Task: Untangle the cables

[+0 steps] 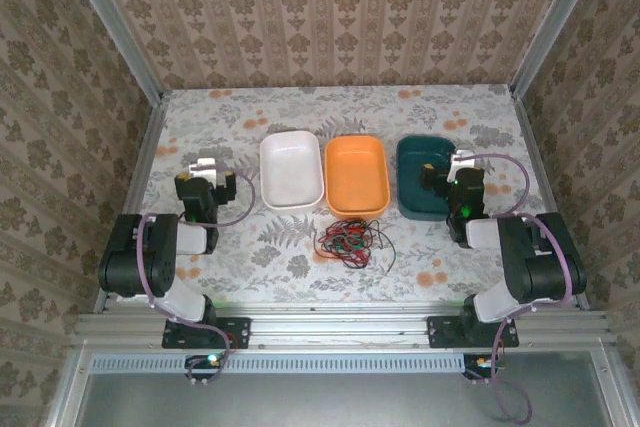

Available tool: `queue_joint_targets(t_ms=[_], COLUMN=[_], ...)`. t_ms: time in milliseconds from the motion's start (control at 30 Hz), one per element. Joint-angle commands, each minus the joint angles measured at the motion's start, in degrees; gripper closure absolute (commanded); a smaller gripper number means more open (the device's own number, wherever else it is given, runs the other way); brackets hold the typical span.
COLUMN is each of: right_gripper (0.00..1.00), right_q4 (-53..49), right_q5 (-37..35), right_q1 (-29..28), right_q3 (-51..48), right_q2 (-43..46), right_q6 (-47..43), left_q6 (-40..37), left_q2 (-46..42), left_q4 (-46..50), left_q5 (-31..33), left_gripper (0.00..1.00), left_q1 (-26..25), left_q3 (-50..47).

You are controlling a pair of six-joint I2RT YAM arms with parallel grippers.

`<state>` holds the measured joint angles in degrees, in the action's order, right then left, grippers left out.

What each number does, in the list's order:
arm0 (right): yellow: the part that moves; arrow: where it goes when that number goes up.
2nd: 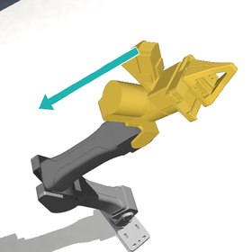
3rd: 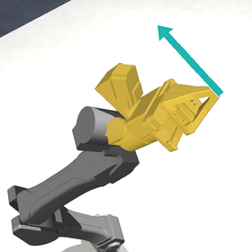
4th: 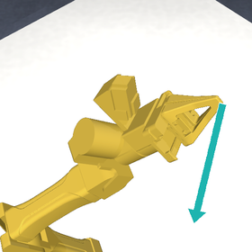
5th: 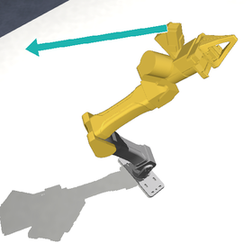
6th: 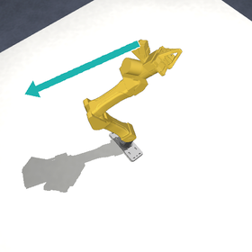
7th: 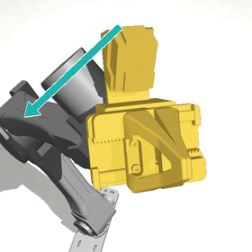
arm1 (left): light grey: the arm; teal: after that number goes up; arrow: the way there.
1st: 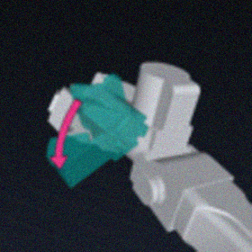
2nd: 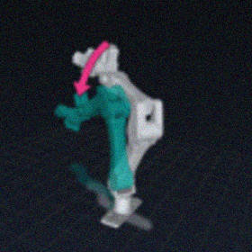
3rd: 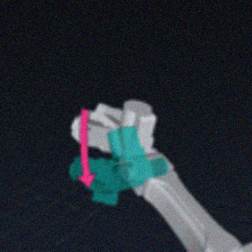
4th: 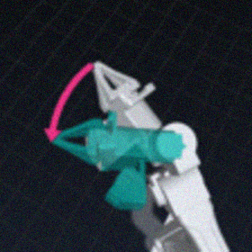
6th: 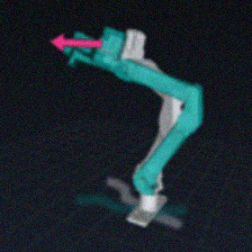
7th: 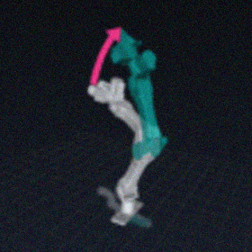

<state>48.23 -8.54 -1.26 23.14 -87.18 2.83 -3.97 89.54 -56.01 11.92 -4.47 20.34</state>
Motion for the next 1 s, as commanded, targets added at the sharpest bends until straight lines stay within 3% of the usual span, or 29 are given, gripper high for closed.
queue_joint_targets(t_ms=[0,600,767,967], right_gripper=[0.0,0.0,0.0,0.0], right_q4=[1.0,1.3,1.2,0.9], right_q5=[0.1,0.2,0.2,0.2], right_q1=[-0.1,-0.1,-0.1,-0.1], right_q3=[0.0,-0.2,-0.2,0.0], right_q2=[-0.4,-0.3,-0.3,-0.3], right_q6=[0.3,0.3,0.3,0.3], left_q6=[-1.1,-0.9,1.0,1.0], left_q2=[0.2,0.2,-0.2,-0.2], left_q4=[-1.4,-0.9,2.0,1.9], left_q5=[-0.6,-1.2,-6.3,-6.4], left_gripper=[0.0,0.0,0.0,0.0], left_q1=[-0.1,0.0,2.9,3.0], left_q3=[0.2,0.4,1.6,1.5])
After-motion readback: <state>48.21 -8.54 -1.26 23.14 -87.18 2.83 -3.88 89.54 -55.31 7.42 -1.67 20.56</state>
